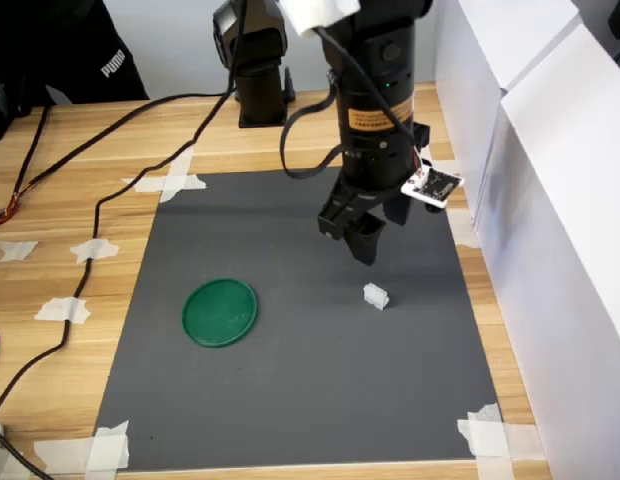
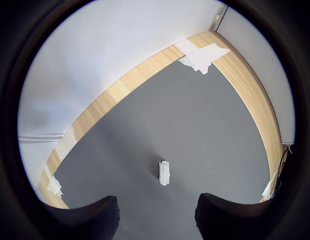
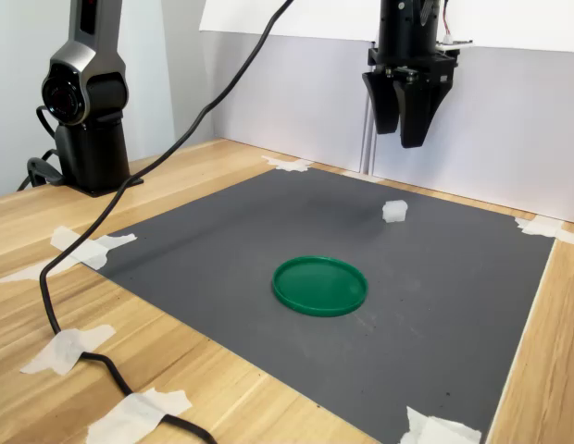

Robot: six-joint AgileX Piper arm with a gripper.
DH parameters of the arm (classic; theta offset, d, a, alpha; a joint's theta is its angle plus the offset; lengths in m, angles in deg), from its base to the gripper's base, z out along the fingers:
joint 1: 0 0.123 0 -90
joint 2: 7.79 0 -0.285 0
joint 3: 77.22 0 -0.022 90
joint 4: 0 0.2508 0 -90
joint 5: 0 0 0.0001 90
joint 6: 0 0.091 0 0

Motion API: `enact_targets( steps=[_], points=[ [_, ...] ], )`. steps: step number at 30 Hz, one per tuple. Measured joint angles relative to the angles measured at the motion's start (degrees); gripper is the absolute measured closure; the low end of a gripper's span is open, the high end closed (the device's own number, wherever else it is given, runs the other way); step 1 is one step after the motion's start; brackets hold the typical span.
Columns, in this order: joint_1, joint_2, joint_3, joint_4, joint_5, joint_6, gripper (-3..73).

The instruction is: Grasp a white terminal and put it on the green lid.

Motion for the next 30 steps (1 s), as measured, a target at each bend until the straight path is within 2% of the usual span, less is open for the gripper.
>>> enact_targets(
  steps=[8,17,30],
  points=[
    [0.0,0.51,5.75,-2.36,-6.81,-0.66,6.5],
    [0.0,0.68,8.43,-2.46,-11.16,-2.94,6.5],
    [0.0,4.31,7.42,-2.3,-12.25,-2.98,6.6]
  ],
)
